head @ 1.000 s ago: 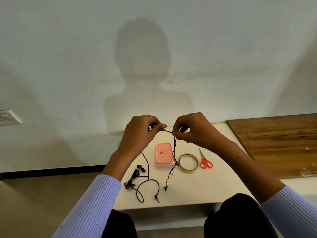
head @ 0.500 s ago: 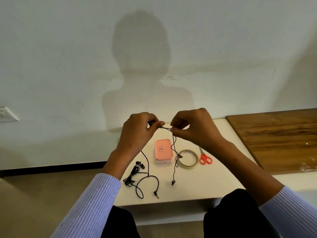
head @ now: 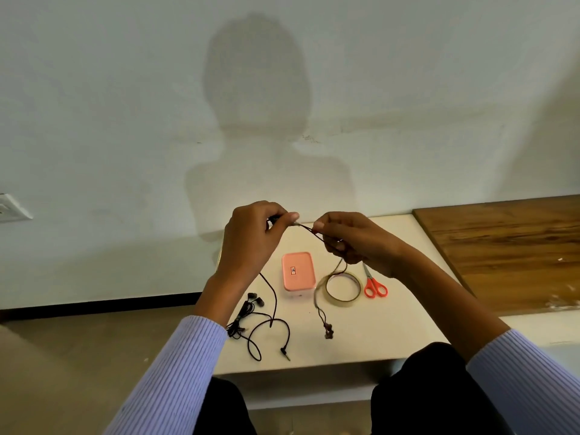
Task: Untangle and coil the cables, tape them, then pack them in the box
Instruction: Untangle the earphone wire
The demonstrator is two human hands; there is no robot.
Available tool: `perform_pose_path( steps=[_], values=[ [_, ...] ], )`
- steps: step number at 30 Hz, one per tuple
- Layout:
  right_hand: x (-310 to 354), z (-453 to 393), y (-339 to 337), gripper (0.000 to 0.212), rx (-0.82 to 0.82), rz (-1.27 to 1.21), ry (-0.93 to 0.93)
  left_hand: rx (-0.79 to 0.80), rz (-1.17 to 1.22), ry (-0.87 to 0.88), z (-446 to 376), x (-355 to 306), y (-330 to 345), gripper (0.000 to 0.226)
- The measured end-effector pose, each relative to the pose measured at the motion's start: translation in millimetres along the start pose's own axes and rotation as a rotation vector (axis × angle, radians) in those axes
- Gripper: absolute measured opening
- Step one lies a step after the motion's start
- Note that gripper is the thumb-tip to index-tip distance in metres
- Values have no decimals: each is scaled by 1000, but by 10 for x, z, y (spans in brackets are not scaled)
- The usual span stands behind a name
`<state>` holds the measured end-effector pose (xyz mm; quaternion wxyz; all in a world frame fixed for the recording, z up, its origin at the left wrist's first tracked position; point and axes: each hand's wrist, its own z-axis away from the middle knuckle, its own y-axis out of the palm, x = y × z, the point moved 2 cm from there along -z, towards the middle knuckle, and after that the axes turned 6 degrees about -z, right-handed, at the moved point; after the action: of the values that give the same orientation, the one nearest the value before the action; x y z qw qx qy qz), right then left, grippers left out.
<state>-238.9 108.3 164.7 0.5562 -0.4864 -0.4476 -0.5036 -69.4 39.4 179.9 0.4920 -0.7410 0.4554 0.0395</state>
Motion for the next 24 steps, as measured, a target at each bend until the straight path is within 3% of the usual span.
perform_pose_path(
  steps=[5,10,12,17,24],
  values=[
    [-190,87,-128,26,-68,133,-63,6,42,-71,6,167,-62,21],
    [-395,62,-173,69,-112,326,8,-4,68,-109,56,222,-23,21],
    [-462,63,-179,73,-82,353,77,-16,69,-120,57,256,-32,22],
    [-544,71,-264,51,-153,-17,49,9,65,-137,66,275,-43,21],
    [-826,86,-322,15,-178,-189,20,-7,72,-165,67,284,-35,22]
  ],
)
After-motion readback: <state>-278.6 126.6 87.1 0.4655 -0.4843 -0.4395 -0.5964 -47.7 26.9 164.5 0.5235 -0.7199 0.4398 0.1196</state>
